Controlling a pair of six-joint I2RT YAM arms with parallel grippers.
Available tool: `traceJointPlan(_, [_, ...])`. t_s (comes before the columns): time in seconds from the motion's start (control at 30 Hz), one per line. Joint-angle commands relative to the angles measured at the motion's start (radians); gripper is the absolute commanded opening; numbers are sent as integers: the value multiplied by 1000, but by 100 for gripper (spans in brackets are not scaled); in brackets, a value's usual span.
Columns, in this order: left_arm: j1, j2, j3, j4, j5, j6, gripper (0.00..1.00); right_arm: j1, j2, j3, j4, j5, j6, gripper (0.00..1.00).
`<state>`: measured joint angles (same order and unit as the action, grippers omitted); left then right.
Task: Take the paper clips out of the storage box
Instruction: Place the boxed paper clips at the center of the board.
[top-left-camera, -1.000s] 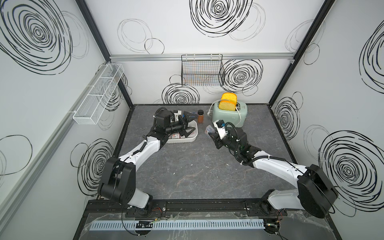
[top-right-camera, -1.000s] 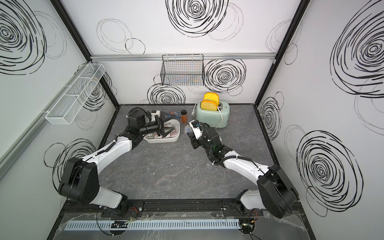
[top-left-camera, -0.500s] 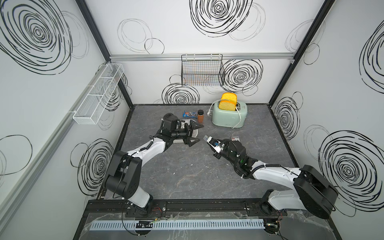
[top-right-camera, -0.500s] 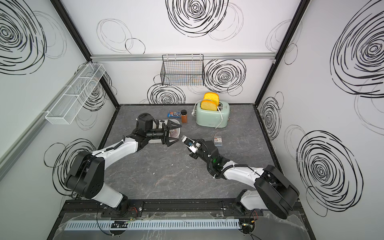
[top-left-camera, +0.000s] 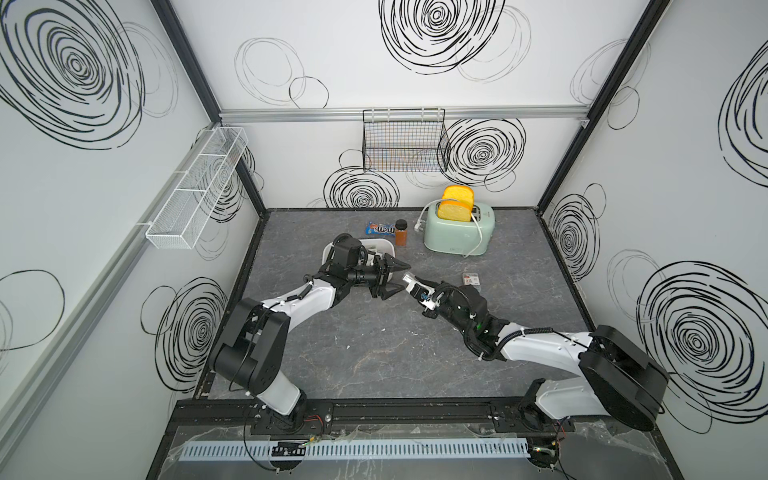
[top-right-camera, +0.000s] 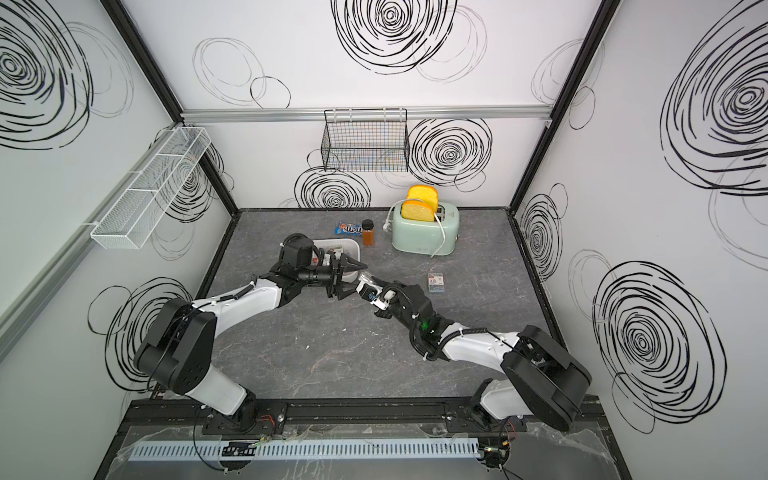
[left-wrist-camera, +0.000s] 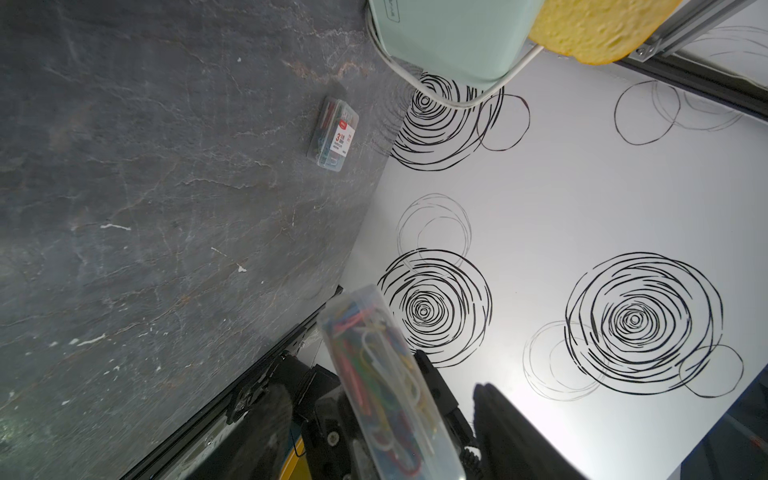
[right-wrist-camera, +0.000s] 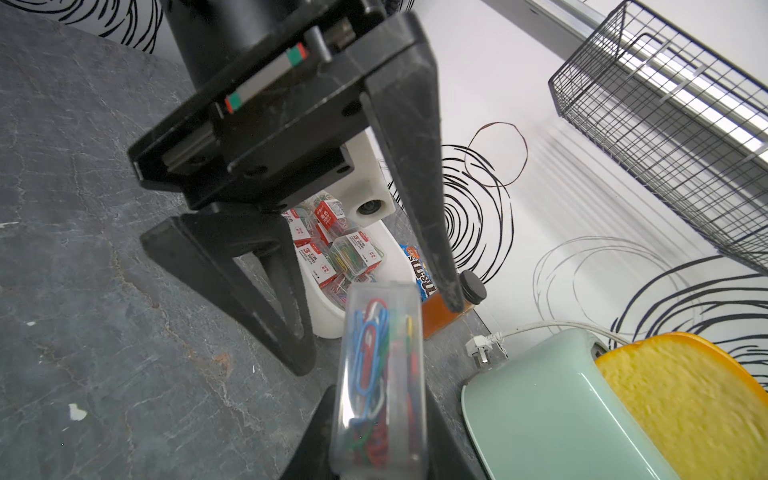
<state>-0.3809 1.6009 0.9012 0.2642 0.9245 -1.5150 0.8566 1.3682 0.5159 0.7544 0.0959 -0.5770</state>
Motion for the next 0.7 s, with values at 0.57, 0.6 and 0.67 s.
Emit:
traceJointPlan(0.57, [-2,46,-28,35,39,15,46,51,44,13,81,38,-95,1])
traceJointPlan(0.6, [-1,49,-27,40,41,15,44,55,47,15,83,39,-99,1])
traceJointPlan(0.67, [-2,53,-29,46,45,12,42,61,56,15,89,49,-107,3])
